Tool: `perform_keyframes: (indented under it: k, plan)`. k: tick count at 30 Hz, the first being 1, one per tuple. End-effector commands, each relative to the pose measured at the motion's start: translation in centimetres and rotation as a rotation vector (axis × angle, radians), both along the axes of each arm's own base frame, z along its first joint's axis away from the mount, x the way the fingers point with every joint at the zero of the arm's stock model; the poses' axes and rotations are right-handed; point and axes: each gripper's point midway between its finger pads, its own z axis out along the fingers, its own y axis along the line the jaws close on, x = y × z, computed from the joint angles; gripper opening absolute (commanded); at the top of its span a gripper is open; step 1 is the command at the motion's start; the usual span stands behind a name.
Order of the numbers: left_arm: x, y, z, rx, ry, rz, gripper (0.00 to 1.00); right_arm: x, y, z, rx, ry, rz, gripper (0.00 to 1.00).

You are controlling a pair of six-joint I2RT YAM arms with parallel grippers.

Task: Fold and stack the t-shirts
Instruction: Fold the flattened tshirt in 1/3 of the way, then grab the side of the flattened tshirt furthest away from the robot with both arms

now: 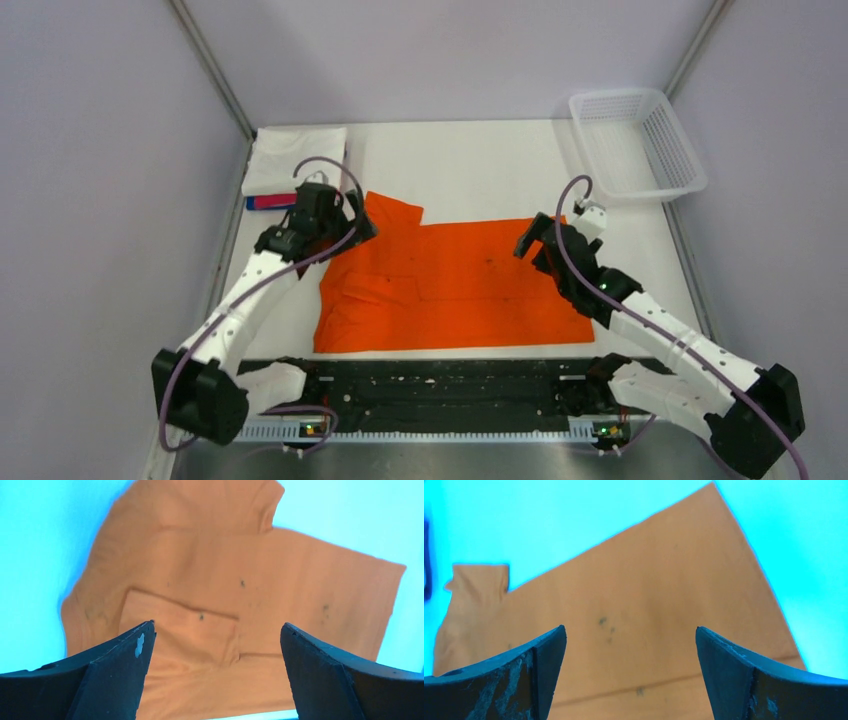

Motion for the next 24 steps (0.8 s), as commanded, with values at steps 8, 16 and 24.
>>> perform_keyframes:
  k: [8,16,24]
  plan:
    - [18.8,1.5,-0.3,0.298,0.023,0.086,0.95,6.8,-4.6,0.9,-0.104,-0.007,-0.108,0.99]
    - [25.2,2.9,-7.3,0.460,0.171,0.035,0.80,8.5,-6.2,-1.1,-0.148,0.059,-0.140,0.99]
    - [24.4,2.2,-11.2,0.435,0.222,-0.020,0.72,8.8,-6.8,-2.7,-0.134,0.110,-0.146,0.99]
